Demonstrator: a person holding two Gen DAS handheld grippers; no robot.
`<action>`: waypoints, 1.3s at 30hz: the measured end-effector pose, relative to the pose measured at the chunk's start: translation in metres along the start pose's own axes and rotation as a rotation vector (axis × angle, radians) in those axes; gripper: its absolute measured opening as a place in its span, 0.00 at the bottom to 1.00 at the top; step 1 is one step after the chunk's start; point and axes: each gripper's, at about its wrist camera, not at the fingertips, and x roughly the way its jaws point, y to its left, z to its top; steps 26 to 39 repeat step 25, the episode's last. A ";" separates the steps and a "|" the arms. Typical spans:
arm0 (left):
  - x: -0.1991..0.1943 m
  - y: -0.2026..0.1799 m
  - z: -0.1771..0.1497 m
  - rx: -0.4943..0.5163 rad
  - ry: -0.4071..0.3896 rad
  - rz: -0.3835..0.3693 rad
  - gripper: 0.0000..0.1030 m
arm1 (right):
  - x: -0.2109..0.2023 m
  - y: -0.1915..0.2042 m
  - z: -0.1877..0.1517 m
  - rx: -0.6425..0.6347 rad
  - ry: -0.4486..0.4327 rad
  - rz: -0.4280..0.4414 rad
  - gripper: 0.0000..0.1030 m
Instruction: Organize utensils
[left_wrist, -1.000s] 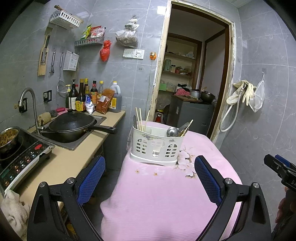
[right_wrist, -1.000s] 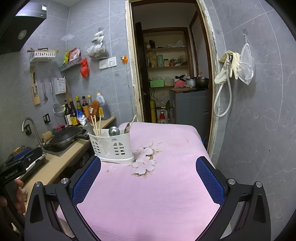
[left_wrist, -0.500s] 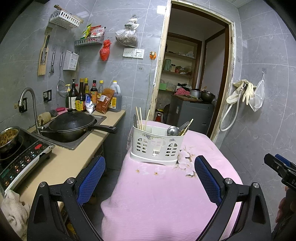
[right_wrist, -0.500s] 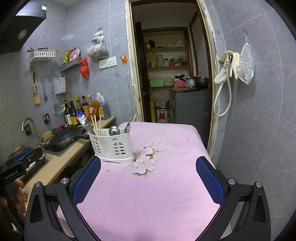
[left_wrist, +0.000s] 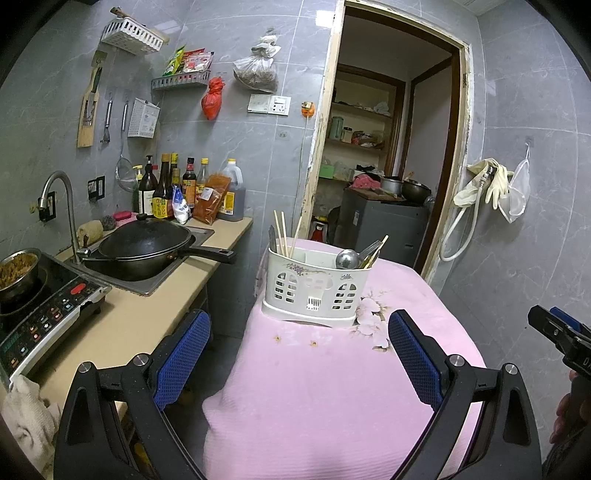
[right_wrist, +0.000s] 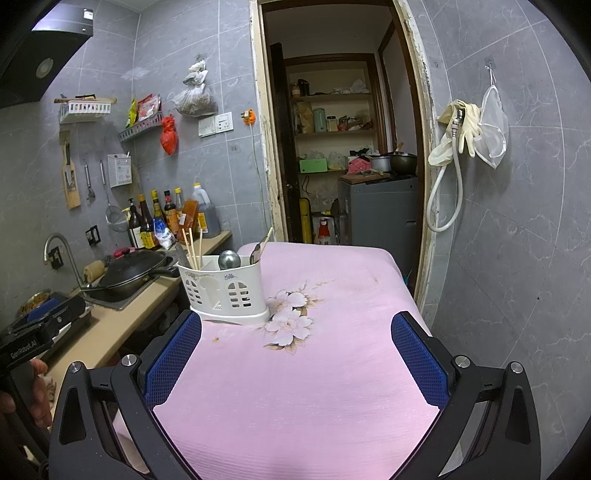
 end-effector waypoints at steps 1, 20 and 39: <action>0.000 0.000 0.000 -0.001 -0.001 -0.002 0.92 | 0.000 0.001 0.000 -0.001 0.000 0.000 1.00; 0.006 -0.002 0.002 0.017 0.020 0.044 0.92 | -0.001 0.006 -0.003 -0.002 0.005 0.000 1.00; 0.009 -0.006 0.002 0.025 0.028 0.046 0.92 | 0.002 0.006 -0.006 0.002 0.012 -0.002 1.00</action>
